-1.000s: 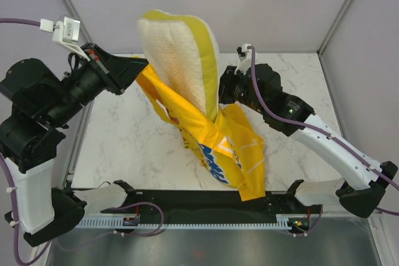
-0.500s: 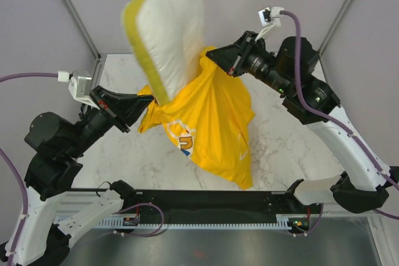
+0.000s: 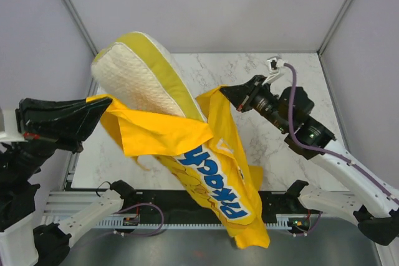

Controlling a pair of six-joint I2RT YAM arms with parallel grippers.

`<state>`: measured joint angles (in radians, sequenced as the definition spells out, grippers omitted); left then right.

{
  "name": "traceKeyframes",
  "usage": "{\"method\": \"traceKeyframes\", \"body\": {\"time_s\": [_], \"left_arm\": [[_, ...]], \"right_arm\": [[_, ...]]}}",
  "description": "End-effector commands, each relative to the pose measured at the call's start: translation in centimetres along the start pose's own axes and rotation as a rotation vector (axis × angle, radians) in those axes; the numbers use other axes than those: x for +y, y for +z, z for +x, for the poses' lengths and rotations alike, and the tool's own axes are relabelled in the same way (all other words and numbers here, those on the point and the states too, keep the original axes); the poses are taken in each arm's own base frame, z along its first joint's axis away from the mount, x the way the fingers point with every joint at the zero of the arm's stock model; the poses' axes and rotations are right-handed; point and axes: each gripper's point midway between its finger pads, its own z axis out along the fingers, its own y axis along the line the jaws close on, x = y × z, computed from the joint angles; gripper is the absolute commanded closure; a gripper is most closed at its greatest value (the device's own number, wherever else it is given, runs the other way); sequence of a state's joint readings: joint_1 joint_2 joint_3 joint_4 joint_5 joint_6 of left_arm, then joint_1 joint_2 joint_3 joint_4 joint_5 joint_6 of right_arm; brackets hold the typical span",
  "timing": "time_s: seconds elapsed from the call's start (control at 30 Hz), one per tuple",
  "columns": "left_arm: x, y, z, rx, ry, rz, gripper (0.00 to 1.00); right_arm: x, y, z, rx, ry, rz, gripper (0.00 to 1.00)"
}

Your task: Put the pillow into the pillowcase

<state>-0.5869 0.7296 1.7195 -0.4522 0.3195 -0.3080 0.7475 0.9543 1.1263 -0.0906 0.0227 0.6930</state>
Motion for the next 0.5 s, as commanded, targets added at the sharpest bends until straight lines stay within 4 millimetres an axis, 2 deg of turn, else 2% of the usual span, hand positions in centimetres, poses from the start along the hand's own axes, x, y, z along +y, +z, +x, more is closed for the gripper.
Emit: {"method": "traceKeyframes", "body": {"time_s": [0.0, 0.07, 0.13, 0.27, 0.33, 0.47], "left_arm": [[-3.2, -1.4, -2.3, -0.117, 0.104, 0.162, 0.98], [-3.3, -2.2, -2.0, -0.122, 0.112, 0.161, 0.98], [-2.9, -2.3, -0.8, -0.101, 0.107, 0.152, 0.98], [-2.9, -2.5, 0.1, -0.083, 0.091, 0.155, 0.98], [-3.2, -2.3, 0.0, -0.08, 0.087, 0.177, 0.98], [-3.8, -1.7, -1.0, -0.085, 0.087, 0.208, 0.98]], "right_arm": [[-0.1, 0.9, -2.6, -0.141, 0.047, 0.016, 1.0], [0.1, 1.0, -3.3, -0.164, 0.055, 0.019, 1.0], [0.5, 1.0, -3.6, -0.168, 0.053, 0.007, 1.0], [0.1, 0.8, -3.4, -0.172, 0.052, 0.016, 1.0], [-0.3, 0.8, -2.8, -0.164, 0.052, 0.019, 1.0], [-0.4, 0.9, -2.9, -0.186, 0.076, 0.01, 1.0]]}}
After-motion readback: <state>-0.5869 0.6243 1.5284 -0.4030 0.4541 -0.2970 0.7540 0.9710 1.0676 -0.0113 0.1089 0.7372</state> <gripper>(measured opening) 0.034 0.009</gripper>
